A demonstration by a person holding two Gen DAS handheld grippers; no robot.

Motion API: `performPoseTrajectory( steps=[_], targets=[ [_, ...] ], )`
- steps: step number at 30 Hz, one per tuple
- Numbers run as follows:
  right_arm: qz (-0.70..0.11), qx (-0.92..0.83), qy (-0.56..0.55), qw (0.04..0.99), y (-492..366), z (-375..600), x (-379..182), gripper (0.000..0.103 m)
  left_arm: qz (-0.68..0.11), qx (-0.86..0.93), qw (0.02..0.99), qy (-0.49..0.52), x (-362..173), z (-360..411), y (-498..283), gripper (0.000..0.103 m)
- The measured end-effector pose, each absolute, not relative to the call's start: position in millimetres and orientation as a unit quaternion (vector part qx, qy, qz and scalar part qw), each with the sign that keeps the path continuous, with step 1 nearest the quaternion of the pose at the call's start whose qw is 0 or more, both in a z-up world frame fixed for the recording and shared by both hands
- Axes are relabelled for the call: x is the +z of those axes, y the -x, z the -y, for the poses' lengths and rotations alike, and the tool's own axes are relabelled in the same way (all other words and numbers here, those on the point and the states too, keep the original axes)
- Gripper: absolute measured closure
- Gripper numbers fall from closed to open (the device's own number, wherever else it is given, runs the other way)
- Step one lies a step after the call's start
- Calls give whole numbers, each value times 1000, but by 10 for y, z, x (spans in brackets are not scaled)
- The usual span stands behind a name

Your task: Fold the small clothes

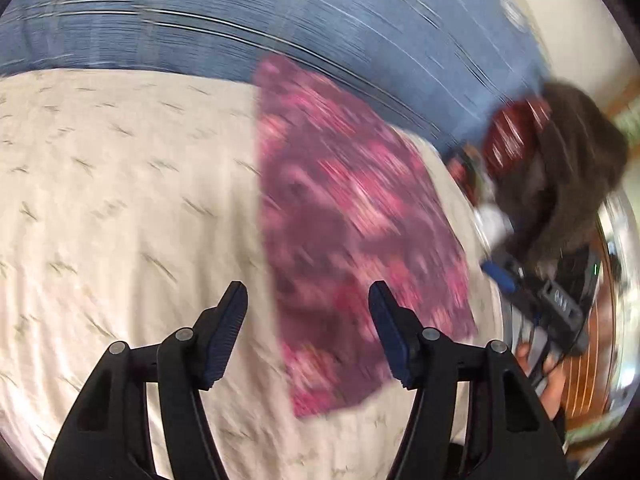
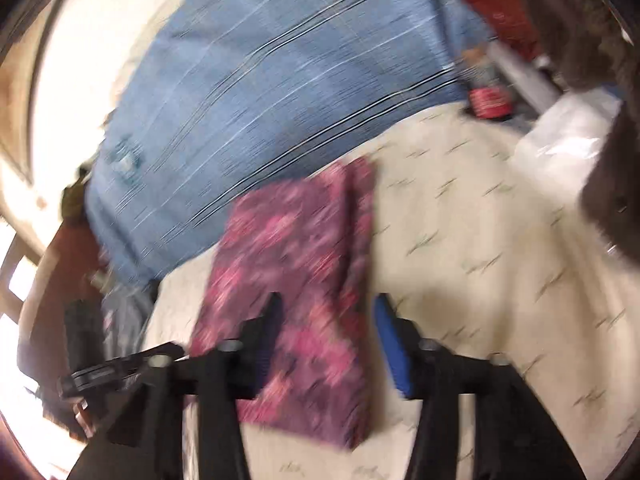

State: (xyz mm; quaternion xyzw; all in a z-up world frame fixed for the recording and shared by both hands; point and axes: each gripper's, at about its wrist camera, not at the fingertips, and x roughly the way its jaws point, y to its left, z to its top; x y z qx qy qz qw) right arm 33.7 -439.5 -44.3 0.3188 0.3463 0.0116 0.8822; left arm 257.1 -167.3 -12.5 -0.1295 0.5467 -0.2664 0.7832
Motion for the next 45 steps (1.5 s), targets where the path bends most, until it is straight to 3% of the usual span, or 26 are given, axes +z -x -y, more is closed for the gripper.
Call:
performPoseTrajectory(
  steps=[5,10,12,16,21,24,25,27,30,36,45],
  targets=[
    [-362,-4,-368,856,-733,4544,-640,49,-597,-243,741,189,-306,1640,-3039,40],
    [-385,4,-367,847,-1174,4523,-801,49,-615,-232,737,157,-505,2025,-3325,40],
    [-391,10,-316,864,-1303,4449,-740,49,-604,-237,744,159,-482,2049,-3321,40],
    [-397,50,-358,843,-1352,4575,-798,47,-612,-258,725,184,-518,2025,-3395,38],
    [-402,161,-365,824,-1378,4510,-913,47,-600,-264,735,172,-484,2143,-3346,25],
    [-395,158,-334,841,-1379,4379,-901,47,-588,-249,756,143,-457,2328,-3332,25],
    [-391,152,-332,845,-1378,4353,-899,48,-582,-244,763,141,-447,2357,-3308,28],
    [-390,138,-320,852,-1374,4302,-896,65,-572,-236,775,130,-433,2364,-3260,50],
    [-380,126,-290,869,-1343,4217,-814,79,-559,-234,785,124,-381,2327,-3213,72],
    [-371,85,-236,894,-1276,4033,-634,82,-548,-237,792,128,-263,2251,-3147,79],
    [-376,66,-215,899,-1130,3811,-409,83,-550,-238,788,140,-105,2031,-2970,79]
  ],
)
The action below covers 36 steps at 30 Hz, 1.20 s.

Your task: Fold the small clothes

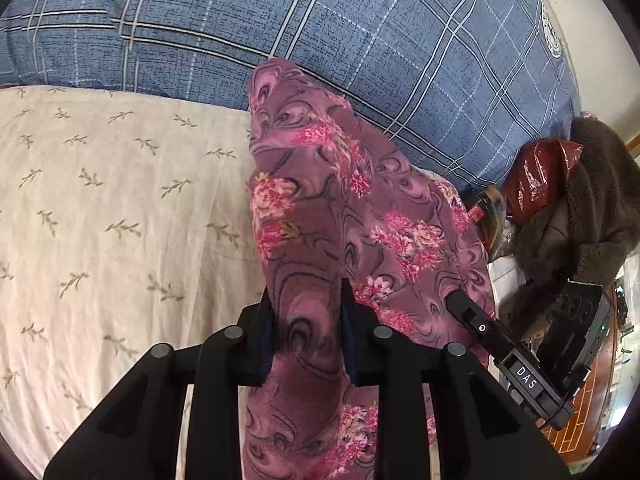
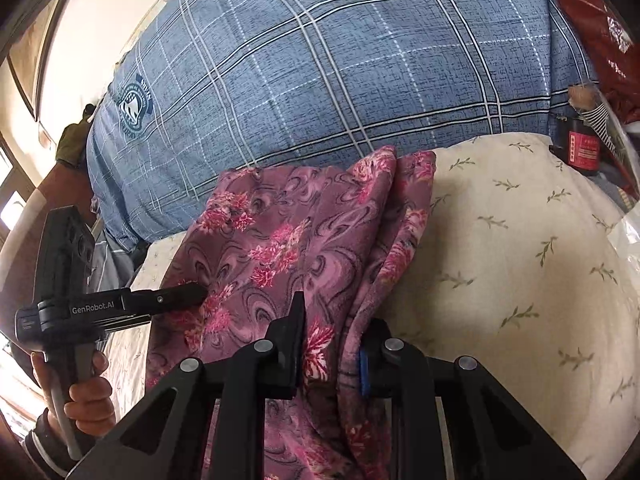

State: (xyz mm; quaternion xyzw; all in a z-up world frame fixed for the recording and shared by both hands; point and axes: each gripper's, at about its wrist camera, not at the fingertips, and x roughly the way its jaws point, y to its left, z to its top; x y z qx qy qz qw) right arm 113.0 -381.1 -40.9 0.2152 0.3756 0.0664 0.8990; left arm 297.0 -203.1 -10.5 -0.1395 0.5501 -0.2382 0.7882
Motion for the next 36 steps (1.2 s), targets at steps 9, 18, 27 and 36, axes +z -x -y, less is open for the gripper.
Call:
performPoseTrajectory(
  steps=[9,18,27,36],
  targets=[
    [-378,92,-221,894,-896,3354,-316,83,-539,-226,797,150,-4,1532,-2452,79],
    [-386,176,-248,871,-785,2429,-452,83,-525,-169,816,172,22,406,-1978,79],
    [-421,178,-239,856,-771,1925,-851,72,-542,-123,814,168,-355,-204,-1785,59],
    [-384,127,-282,870,-892,2301,-532,65,-478,-143,852,161,53,-222,-1949,53]
  ],
)
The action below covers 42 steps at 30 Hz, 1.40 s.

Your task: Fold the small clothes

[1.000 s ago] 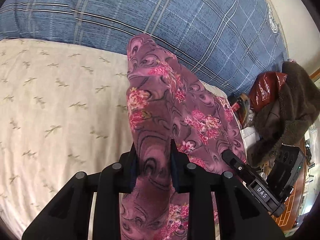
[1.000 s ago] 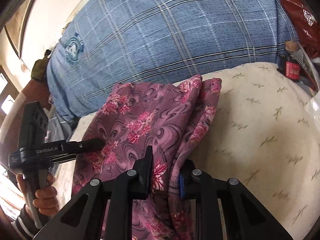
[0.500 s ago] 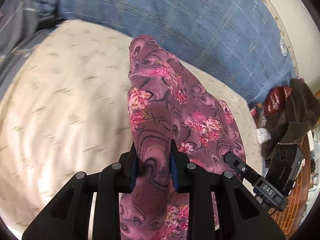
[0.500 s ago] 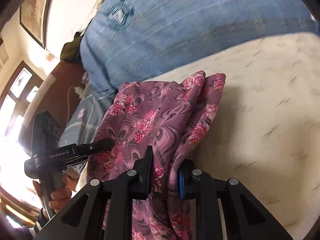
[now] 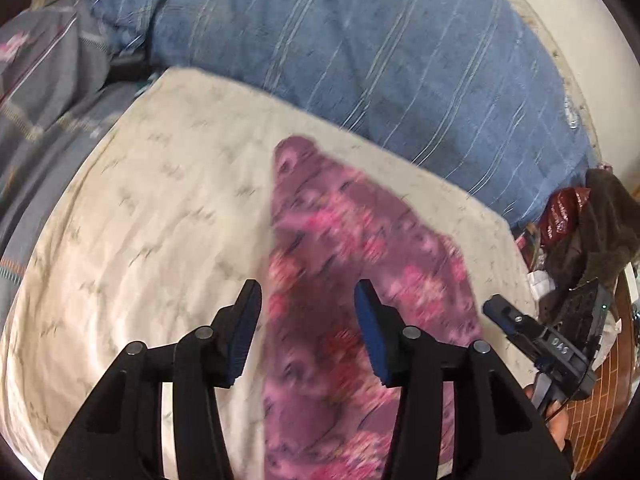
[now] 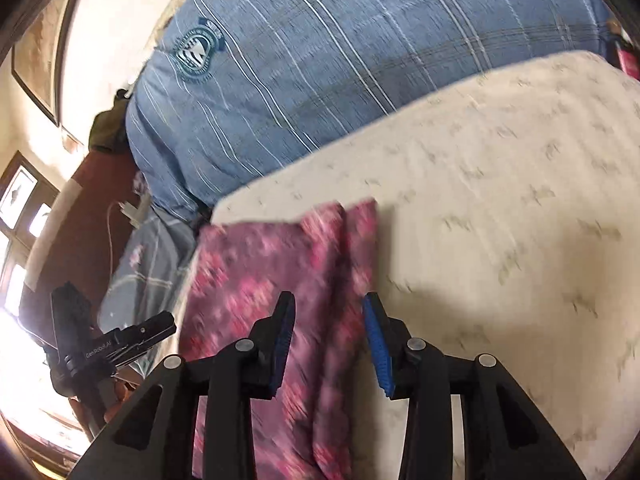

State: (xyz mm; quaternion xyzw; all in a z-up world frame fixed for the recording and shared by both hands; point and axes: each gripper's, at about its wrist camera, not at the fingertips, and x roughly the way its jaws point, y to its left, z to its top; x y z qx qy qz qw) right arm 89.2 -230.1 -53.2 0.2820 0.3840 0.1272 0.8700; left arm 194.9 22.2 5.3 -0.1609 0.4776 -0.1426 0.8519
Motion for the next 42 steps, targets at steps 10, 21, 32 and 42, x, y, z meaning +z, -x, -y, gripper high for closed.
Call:
performPoseTrajectory(
  steps=[10,21,32,42],
  targets=[
    [-399,138,-222,879,-1495,1941,-753,103,-531,-105,834,109,-432,131,-2944,39],
    [-403,244,-196,860,-986,2060,-514,94,-519,-156,836,81,-171,-202,-2385,24],
    [-451,151,-147,867,-418,1858,-656,79,-514,-123,849,12,-303,37,-1560,21],
    [-445,87,-57,890,126,1785,-938,26,-508,-85,855,55,-567,94,-1029,0]
  ],
)
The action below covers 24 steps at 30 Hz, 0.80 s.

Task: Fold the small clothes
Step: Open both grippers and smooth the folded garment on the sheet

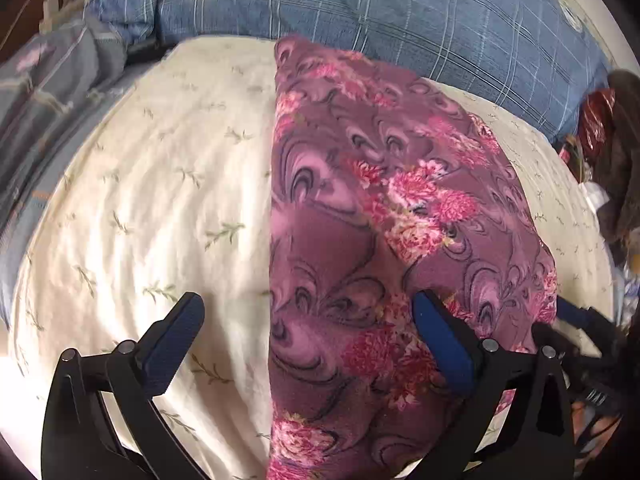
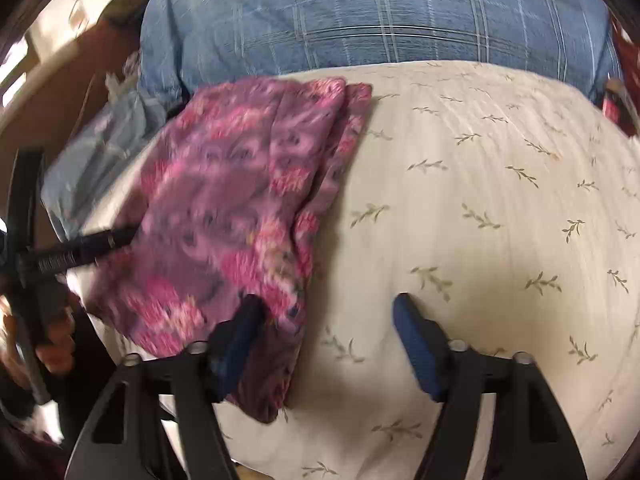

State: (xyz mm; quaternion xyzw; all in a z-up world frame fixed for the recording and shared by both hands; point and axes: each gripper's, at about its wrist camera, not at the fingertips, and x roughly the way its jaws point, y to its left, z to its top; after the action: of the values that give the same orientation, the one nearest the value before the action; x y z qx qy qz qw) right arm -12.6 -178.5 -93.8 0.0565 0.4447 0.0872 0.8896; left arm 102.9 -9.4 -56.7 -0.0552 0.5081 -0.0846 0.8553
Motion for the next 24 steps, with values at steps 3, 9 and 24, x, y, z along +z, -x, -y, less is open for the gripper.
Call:
performPoseTrajectory(
  steps=[3,9,24],
  targets=[
    [-444,74,-39,892,141,1675,-970,9,-525,-91,841,91,-622,4,-1058,0],
    [-456,26,-19,889,89,1470,-1023,0,-531,-96,835,108,-635,-43,-994,0],
    [-454,4,4,891,415,1577,-774,0,-456,-29,889,-12,-274,-206,-633,0]
  ],
)
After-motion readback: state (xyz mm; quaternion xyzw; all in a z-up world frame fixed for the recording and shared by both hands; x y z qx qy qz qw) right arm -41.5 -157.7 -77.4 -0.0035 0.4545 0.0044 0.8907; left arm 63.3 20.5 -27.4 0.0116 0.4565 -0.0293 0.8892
